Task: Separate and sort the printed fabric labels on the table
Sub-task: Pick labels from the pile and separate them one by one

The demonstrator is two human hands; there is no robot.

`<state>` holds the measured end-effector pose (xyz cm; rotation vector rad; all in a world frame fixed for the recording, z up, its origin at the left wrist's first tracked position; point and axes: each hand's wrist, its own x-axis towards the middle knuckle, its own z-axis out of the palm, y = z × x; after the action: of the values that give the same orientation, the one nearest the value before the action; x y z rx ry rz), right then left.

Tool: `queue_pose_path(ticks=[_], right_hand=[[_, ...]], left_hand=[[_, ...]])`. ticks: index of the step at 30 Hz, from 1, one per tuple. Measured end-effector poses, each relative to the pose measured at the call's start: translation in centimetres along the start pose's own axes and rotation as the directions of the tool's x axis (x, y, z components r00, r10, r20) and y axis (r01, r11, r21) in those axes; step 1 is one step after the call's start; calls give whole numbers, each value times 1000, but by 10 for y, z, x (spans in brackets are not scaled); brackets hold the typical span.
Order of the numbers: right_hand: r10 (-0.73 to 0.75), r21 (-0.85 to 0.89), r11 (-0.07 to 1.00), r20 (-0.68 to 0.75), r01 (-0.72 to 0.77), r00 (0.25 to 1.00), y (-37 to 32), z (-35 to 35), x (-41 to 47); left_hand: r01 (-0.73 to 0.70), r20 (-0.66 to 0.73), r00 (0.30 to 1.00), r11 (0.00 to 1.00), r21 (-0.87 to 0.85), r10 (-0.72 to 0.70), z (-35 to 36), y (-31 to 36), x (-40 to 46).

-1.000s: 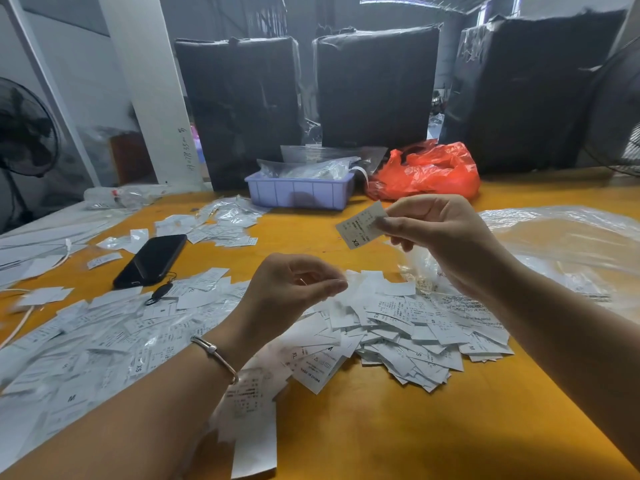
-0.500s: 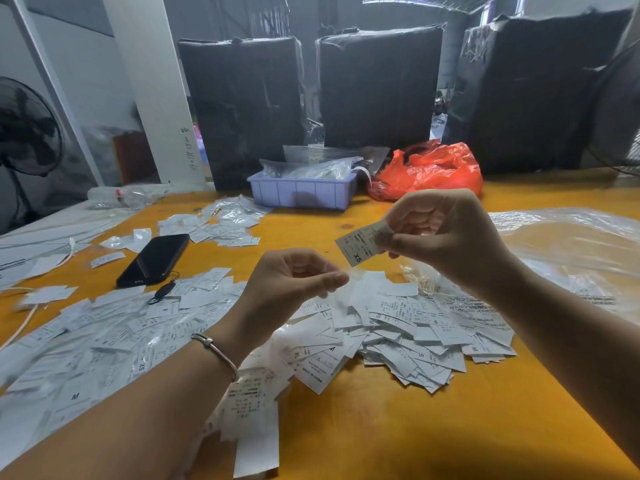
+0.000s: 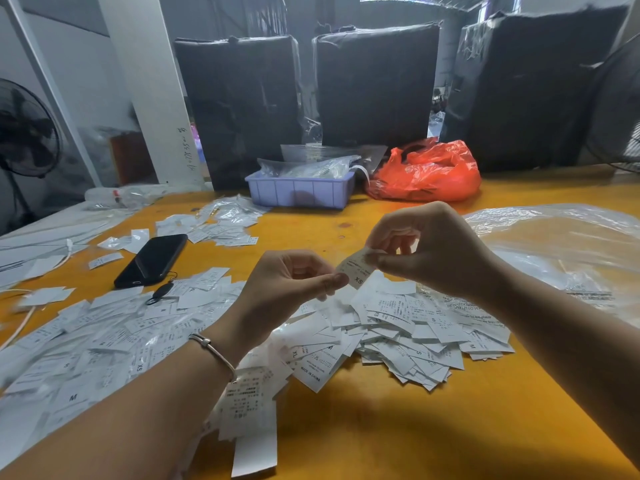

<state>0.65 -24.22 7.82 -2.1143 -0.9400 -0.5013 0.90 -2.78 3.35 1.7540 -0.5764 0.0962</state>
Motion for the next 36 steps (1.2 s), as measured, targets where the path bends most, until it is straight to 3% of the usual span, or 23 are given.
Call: queue_pose_path(ticks=[5,10,19,28,36], right_hand=[[36,87,995,53,-41,998,3,4,-1],[123,257,959,-4,-118,992,5,11,-2],[123,101,988,-72,-115,990,3,14,-2],[89,22,996,-23,-89,996,2,16,-3],[161,63,983,129,-171,978,5,17,-5]], left_hand=[[6,22,1000,1000,9,-7,1,-1,-1],[24,56,998,999,23,-25,2,-2,-2],[59,31,998,998,28,-60,4,1,-1],[61,22,998,998,-21,-61,3,-1,0],[80,29,996,997,-21,-79,3,-3,1]])
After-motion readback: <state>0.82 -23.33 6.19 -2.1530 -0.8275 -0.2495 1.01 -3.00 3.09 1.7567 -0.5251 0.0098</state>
